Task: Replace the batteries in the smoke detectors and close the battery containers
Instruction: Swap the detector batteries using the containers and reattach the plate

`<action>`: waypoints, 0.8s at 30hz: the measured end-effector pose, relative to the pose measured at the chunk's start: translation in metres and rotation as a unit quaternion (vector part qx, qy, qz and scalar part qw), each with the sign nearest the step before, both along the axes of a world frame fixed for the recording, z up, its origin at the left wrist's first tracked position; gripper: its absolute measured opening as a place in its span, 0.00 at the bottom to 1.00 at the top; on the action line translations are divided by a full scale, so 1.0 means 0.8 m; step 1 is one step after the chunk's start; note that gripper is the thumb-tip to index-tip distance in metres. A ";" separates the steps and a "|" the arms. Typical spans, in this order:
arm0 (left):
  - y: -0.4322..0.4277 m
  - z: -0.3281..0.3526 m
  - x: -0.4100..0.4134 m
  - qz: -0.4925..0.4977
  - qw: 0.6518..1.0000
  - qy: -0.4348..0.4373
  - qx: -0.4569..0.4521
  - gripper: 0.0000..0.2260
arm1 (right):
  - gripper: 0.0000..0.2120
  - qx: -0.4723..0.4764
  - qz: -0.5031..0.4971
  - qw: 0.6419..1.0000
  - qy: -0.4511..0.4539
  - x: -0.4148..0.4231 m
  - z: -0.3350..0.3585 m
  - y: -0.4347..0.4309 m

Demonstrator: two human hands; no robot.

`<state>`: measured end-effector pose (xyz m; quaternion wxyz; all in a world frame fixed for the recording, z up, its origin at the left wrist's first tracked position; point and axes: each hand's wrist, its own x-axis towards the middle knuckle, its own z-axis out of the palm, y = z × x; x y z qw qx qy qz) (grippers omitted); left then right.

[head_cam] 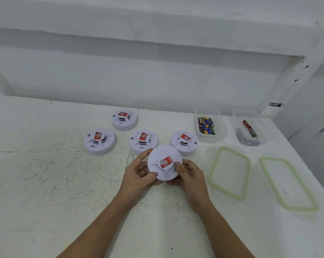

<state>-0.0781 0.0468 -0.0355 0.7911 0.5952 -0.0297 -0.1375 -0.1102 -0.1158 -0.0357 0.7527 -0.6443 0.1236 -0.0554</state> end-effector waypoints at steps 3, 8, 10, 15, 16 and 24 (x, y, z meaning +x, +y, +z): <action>0.000 0.001 -0.002 -0.001 1.000 0.001 -0.004 0.29 | 0.09 0.000 0.000 1.000 0.000 -0.001 0.000 0.001; -0.001 -0.004 -0.001 0.001 1.000 0.003 -0.009 0.30 | 0.10 0.002 -0.001 1.000 0.001 -0.002 -0.001 0.000; 0.001 -0.005 -0.002 0.000 1.000 -0.007 0.002 0.31 | 0.10 -0.002 -0.002 1.000 0.001 -0.003 -0.001 0.000; 0.002 -0.008 -0.003 -0.002 1.000 -0.022 0.020 0.32 | 0.09 -0.002 0.002 1.000 -0.010 -0.004 -0.001 0.000; 0.002 -0.008 -0.003 0.003 1.000 -0.021 0.023 0.32 | 0.10 0.000 0.003 1.000 -0.013 -0.005 -0.001 0.000; 0.002 -0.008 -0.003 0.022 0.999 -0.024 0.019 0.30 | 0.10 0.018 0.000 1.000 -0.020 -0.004 -0.001 0.000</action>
